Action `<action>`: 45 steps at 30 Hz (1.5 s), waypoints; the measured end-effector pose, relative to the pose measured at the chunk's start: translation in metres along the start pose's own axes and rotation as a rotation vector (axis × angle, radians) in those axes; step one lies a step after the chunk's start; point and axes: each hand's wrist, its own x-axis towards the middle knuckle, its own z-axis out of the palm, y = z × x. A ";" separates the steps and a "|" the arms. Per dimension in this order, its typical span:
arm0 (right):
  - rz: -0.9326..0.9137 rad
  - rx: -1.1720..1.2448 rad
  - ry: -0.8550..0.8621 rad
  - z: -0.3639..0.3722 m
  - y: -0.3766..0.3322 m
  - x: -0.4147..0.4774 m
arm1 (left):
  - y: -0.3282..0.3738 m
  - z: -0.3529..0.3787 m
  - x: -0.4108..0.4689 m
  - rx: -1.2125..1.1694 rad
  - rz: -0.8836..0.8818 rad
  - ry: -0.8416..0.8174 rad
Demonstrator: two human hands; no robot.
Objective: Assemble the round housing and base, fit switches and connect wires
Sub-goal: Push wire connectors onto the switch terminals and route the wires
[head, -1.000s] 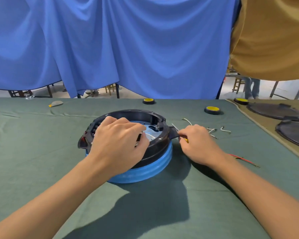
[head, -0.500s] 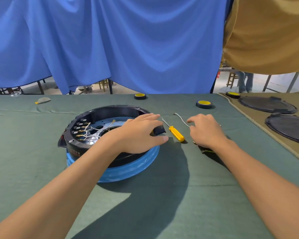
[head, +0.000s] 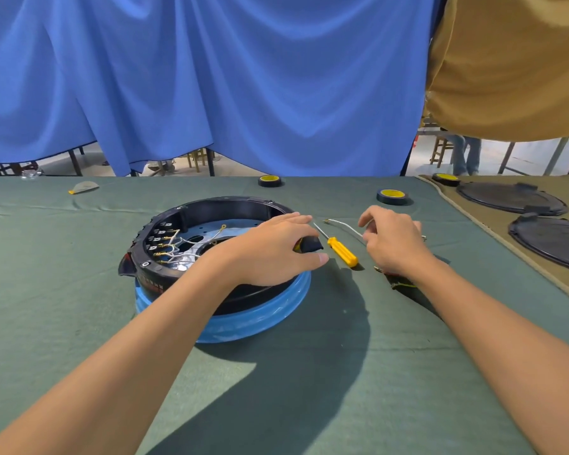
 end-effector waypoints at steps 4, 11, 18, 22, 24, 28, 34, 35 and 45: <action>0.067 0.602 0.040 -0.026 -0.017 0.000 | -0.001 -0.001 -0.004 -0.105 -0.045 0.098; 0.131 1.512 -0.315 -0.056 -0.043 -0.008 | -0.004 -0.002 -0.008 -0.482 -0.113 0.362; 0.046 1.546 -0.537 -0.053 -0.048 -0.012 | -0.006 -0.006 -0.008 -0.651 -0.162 0.623; -0.059 1.467 -0.661 -0.053 -0.045 -0.014 | -0.007 -0.007 -0.011 -0.873 -0.207 0.723; -0.126 1.412 -0.738 -0.054 -0.045 -0.016 | -0.009 -0.010 -0.013 -0.994 -0.236 0.757; -0.175 1.357 -0.815 -0.058 -0.049 -0.018 | -0.012 -0.013 -0.017 -1.165 -0.286 0.816; -0.163 1.018 -0.459 -0.066 -0.068 -0.022 | -0.011 -0.015 -0.020 -1.204 -0.235 0.827; -0.181 0.960 -0.395 -0.068 -0.072 -0.024 | -0.011 -0.015 -0.021 -1.210 -0.217 0.830; -0.278 0.644 -0.242 -0.075 -0.109 -0.039 | -0.012 -0.014 -0.023 -1.298 -0.151 0.889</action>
